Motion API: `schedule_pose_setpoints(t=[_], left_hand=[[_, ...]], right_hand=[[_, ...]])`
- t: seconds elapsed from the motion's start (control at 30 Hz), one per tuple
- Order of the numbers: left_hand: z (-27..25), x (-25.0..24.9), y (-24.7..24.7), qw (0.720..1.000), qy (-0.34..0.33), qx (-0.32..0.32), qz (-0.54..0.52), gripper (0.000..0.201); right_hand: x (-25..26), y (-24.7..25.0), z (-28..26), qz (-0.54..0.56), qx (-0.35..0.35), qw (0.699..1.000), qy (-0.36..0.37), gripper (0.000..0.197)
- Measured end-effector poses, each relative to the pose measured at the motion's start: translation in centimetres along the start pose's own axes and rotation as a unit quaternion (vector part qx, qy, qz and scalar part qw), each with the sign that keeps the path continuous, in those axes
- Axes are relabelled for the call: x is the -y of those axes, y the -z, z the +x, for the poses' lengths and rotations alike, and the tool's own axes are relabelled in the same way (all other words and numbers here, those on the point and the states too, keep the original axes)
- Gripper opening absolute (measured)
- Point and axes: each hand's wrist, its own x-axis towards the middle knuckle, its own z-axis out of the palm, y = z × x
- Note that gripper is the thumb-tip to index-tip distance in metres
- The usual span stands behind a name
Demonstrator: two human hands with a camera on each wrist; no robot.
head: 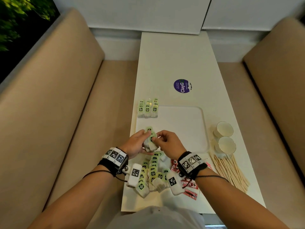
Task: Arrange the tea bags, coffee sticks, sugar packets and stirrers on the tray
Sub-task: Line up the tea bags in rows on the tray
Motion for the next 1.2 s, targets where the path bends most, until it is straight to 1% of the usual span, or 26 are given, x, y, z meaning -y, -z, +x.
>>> schedule_pose_setpoints(t=[0.03,0.13,0.3,0.43,0.57,0.67,0.77,0.9,1.2], left_hand=[[0.0,0.1,0.1,1.000,-0.007,0.000,0.024,0.035],[0.1,0.2,0.4,0.997,-0.023,-0.008,0.074,0.020],[0.6,0.6,1.0,0.994,-0.033,-0.026,0.097,0.024],[1.1,0.9,1.5,0.996,-0.041,-0.043,0.073,0.024],[1.2,1.1,1.6,0.996,-0.056,-0.042,0.056,0.018],[1.0,1.3,1.7,0.997,-0.061,-0.036,0.039,0.018],[1.1,1.5,2.2,0.996,-0.057,-0.040,0.063,0.024],[1.2,2.0,2.6,0.995,-0.052,-0.045,0.076,0.025],[1.7,2.1,3.3,0.992,-0.050,-0.112,0.006,0.013]], right_hand=[[-0.1,-0.2,0.1,-0.006,-0.004,1.000,-0.004,0.020],[-0.5,-0.5,0.2,-0.010,-0.008,1.000,-0.011,0.021],[-0.7,-0.7,0.1,-0.003,-0.001,1.000,-0.019,0.021],[-1.0,-0.7,-0.3,-0.010,0.037,0.999,-0.012,0.027],[-1.6,-0.8,-0.7,-0.026,0.064,0.997,-0.016,0.018],[-1.8,-1.0,-0.7,-0.032,0.058,0.998,-0.008,0.018],[-1.9,-1.1,-0.3,-0.014,0.042,0.999,-0.004,0.018],[-1.9,-1.2,0.4,0.001,0.020,1.000,-0.008,0.017],[-2.7,-1.5,1.1,-0.001,0.017,0.999,-0.027,0.015]])
